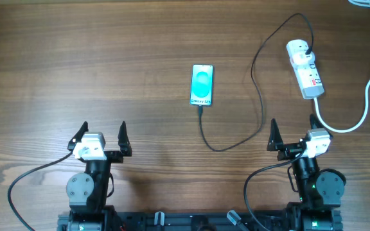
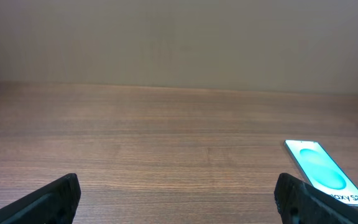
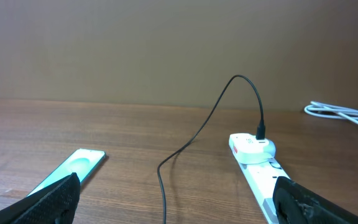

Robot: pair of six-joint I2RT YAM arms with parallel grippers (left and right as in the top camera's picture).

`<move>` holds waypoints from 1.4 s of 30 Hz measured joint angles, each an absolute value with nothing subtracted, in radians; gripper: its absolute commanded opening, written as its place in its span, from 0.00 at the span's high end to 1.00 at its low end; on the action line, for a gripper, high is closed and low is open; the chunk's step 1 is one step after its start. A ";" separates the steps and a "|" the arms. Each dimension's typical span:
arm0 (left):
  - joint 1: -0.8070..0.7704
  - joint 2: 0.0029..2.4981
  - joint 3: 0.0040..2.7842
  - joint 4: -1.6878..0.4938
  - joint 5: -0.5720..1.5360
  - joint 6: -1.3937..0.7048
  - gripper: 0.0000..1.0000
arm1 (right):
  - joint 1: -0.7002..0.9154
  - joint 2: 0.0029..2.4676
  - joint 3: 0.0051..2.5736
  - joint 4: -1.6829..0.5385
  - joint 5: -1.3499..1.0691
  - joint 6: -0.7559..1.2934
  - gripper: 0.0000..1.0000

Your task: Plug charger to phone and switch on socket

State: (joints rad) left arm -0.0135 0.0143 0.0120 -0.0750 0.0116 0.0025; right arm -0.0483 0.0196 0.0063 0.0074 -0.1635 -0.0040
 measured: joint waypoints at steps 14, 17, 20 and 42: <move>-0.014 0.014 0.012 -0.075 0.012 0.017 0.00 | -0.048 0.020 0.006 0.007 -0.163 -0.004 0.00; -0.014 0.014 0.012 -0.075 0.012 0.030 0.00 | -0.048 0.020 0.006 0.007 -0.163 -0.004 0.00; -0.014 0.014 0.012 -0.075 0.012 0.041 0.00 | -0.048 0.020 0.006 0.007 -0.163 -0.004 0.00; -0.014 0.014 0.012 -0.075 0.012 0.048 0.00 | -0.048 0.020 0.006 0.007 -0.163 -0.004 0.00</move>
